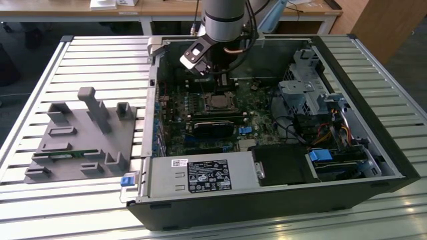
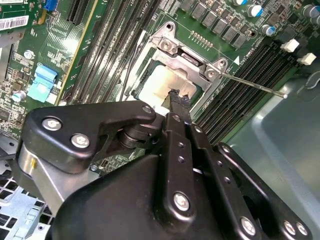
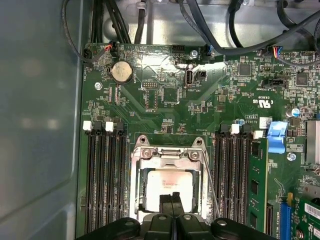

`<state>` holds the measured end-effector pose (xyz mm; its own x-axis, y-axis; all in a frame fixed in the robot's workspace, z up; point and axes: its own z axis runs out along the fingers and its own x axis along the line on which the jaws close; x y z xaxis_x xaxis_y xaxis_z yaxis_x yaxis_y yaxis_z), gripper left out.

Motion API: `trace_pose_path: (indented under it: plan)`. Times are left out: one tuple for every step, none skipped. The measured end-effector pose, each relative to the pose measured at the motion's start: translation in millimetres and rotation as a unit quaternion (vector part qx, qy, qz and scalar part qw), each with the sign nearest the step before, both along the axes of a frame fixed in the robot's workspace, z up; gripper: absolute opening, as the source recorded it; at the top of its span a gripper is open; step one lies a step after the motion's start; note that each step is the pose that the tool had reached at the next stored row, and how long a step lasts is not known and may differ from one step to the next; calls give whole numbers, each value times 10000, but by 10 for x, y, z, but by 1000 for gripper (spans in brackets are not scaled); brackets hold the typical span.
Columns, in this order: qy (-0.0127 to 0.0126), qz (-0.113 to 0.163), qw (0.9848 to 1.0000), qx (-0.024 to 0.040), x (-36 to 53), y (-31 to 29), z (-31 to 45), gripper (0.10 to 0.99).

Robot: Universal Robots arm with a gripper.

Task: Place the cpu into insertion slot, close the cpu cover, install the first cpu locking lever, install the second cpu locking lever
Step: 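Install the first cpu locking lever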

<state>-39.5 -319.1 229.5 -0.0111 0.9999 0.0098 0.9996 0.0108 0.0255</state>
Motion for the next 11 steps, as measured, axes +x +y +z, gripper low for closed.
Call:
trace_pose_path:
  plan:
    - [0,0,10000,-3,0,0,6,106]
    - [0,0,10000,-5,0,0,14,106]
    - [0,0,10000,-7,0,-1,24,106]
    - [0,0,10000,-11,0,0,37,106]
    - [0,0,10000,-14,0,0,53,106]
    - [0,0,10000,-17,0,0,68,106]
    - [0,0,10000,-20,0,0,84,106]
    - [0,0,10000,-21,0,0,102,106]
    - [0,0,10000,-24,0,0,121,106]
    - [0,0,10000,-26,0,0,139,106]
    - [0,0,10000,-28,0,0,159,106]
